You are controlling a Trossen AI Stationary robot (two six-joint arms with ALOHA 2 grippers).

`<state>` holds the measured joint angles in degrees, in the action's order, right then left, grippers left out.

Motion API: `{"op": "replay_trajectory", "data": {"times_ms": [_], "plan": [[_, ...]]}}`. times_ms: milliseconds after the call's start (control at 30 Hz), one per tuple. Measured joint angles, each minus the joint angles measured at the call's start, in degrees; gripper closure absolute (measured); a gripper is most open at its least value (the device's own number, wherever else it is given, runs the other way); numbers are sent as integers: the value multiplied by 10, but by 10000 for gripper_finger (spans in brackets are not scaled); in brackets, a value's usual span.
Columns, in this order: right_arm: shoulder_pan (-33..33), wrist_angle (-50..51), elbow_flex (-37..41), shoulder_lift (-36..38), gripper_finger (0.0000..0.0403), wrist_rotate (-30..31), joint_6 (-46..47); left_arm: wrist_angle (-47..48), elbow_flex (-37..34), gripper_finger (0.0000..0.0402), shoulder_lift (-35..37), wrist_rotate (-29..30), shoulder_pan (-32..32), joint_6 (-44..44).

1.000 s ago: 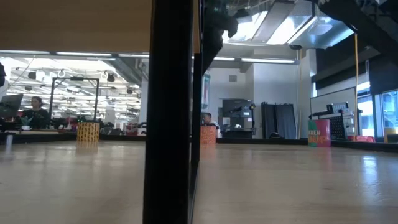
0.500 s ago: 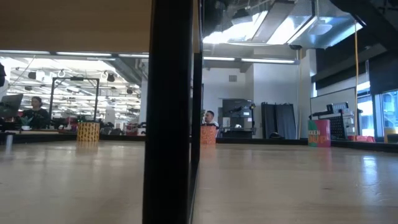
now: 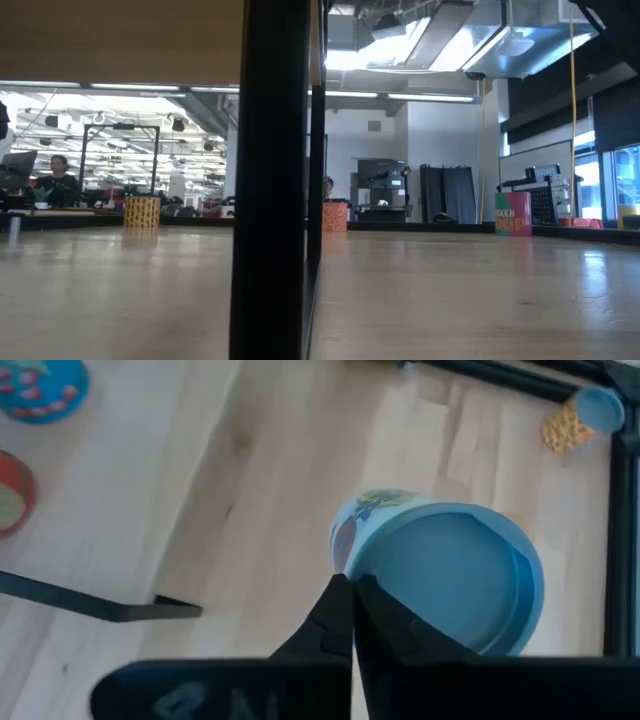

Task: Pick and place cans onto a shelf
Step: Put the canned mixed vegetables on the shelf

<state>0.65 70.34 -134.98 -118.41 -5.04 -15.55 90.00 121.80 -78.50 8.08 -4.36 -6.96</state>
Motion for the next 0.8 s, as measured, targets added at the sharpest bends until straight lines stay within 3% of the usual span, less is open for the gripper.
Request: {"op": "replay_trajectory", "data": {"times_ms": [800], "plan": [[-85,-34,0,-1,402,-2,-86,0,0,374,0,0,0,0]]}}
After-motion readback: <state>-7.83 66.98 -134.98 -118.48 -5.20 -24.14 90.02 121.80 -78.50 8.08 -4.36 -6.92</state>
